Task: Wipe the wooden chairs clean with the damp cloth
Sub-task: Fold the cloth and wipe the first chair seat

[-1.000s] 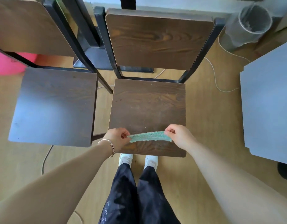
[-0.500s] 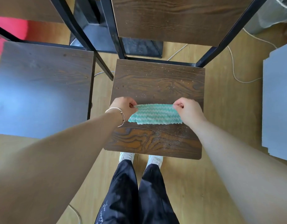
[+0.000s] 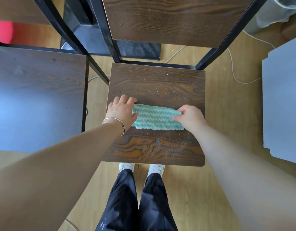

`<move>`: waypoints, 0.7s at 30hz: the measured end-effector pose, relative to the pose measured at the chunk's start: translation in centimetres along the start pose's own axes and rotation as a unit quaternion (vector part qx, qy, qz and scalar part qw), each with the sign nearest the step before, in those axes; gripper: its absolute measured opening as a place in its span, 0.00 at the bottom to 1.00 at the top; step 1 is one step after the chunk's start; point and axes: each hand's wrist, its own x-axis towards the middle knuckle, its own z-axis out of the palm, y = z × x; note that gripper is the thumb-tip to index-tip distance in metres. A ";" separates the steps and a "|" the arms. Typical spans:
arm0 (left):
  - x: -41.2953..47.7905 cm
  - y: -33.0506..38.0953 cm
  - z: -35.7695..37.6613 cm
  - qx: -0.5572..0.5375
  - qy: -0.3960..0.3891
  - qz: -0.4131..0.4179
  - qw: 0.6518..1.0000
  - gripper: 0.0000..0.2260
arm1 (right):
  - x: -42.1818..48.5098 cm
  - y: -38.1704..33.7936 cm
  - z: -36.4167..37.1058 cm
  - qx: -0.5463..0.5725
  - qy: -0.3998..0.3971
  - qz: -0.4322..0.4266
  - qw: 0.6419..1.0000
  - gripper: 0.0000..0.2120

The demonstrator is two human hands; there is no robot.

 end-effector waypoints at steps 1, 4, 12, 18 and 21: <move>-0.2 -0.1 -0.1 0.021 0.013 0.004 1.000 0.23 | -0.2 0.1 0.0 -0.005 -0.010 0.006 1.000 0.16; -0.7 -0.5 -0.2 0.066 0.037 0.012 0.997 0.27 | -0.9 0.3 0.3 0.008 -0.016 0.008 1.000 0.09; -1.5 -1.7 -0.4 0.108 0.099 0.037 0.989 0.29 | -2.6 0.4 0.7 0.105 0.054 -0.010 0.993 0.05; -1.9 -3.2 -0.7 0.098 0.108 -0.001 0.989 0.28 | -3.8 -1.7 2.0 0.178 0.057 -0.019 0.982 0.02; -1.9 -3.9 -0.6 0.103 0.104 -0.007 0.989 0.29 | -3.8 -3.7 3.3 0.206 0.055 -0.024 0.977 0.02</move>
